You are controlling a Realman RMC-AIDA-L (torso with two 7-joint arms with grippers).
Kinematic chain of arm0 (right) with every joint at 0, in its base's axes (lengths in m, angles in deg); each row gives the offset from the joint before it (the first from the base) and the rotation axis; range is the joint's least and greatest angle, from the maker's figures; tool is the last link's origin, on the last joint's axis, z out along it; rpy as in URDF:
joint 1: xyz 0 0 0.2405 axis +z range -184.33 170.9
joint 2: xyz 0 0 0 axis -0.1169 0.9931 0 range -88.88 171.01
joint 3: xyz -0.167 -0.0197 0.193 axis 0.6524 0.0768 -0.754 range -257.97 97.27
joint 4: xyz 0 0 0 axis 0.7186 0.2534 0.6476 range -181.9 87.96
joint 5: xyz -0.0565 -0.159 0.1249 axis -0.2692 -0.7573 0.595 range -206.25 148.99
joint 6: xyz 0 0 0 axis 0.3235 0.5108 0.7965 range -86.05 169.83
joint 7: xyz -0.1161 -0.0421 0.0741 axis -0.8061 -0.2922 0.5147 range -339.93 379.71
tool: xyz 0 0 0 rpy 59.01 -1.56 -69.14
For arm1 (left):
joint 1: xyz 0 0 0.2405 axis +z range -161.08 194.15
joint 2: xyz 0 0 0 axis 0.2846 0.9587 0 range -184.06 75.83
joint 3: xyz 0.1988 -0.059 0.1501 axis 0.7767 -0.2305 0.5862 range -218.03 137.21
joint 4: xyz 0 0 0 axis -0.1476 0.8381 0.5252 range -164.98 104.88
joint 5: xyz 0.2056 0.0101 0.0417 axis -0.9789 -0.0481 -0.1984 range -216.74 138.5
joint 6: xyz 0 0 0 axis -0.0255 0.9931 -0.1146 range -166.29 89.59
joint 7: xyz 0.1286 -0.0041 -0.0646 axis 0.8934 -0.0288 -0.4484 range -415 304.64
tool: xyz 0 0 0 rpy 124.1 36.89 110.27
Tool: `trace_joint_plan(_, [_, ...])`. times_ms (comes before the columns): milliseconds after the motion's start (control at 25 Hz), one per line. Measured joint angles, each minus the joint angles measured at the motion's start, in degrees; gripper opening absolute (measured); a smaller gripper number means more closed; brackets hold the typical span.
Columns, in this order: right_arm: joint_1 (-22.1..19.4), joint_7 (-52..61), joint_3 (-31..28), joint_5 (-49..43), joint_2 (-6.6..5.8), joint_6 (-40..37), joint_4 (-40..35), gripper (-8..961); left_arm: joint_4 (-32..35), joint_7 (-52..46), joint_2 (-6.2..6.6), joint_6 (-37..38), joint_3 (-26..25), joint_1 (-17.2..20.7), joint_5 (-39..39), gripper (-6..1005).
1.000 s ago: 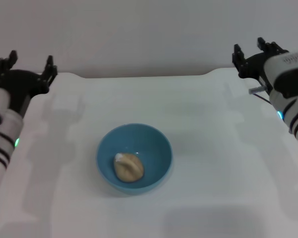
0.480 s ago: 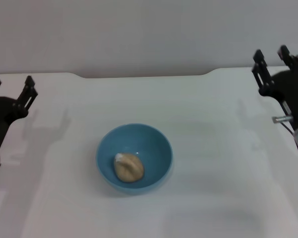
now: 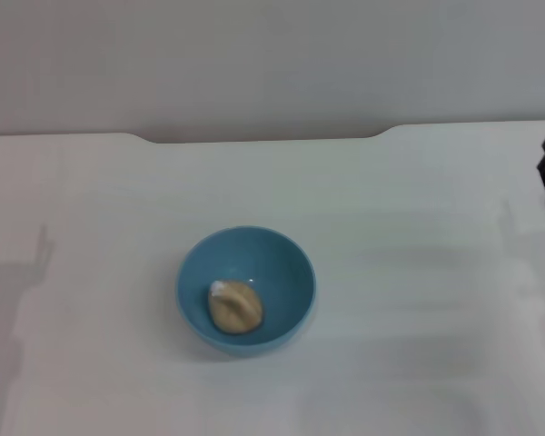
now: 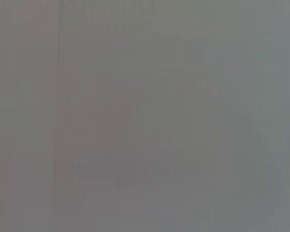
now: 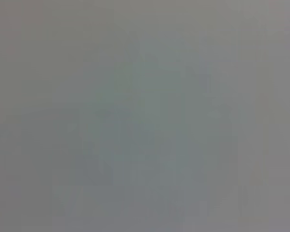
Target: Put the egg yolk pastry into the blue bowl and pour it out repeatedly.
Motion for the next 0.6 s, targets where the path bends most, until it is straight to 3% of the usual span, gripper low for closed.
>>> trace_joint_plan(600, [0.5, 0.2, -0.6, 0.0, -0.2, 0.5, 1.3, 504, -0.6, 2.0, -0.39, 0.2, 0.5, -0.4, -0.5, 800])
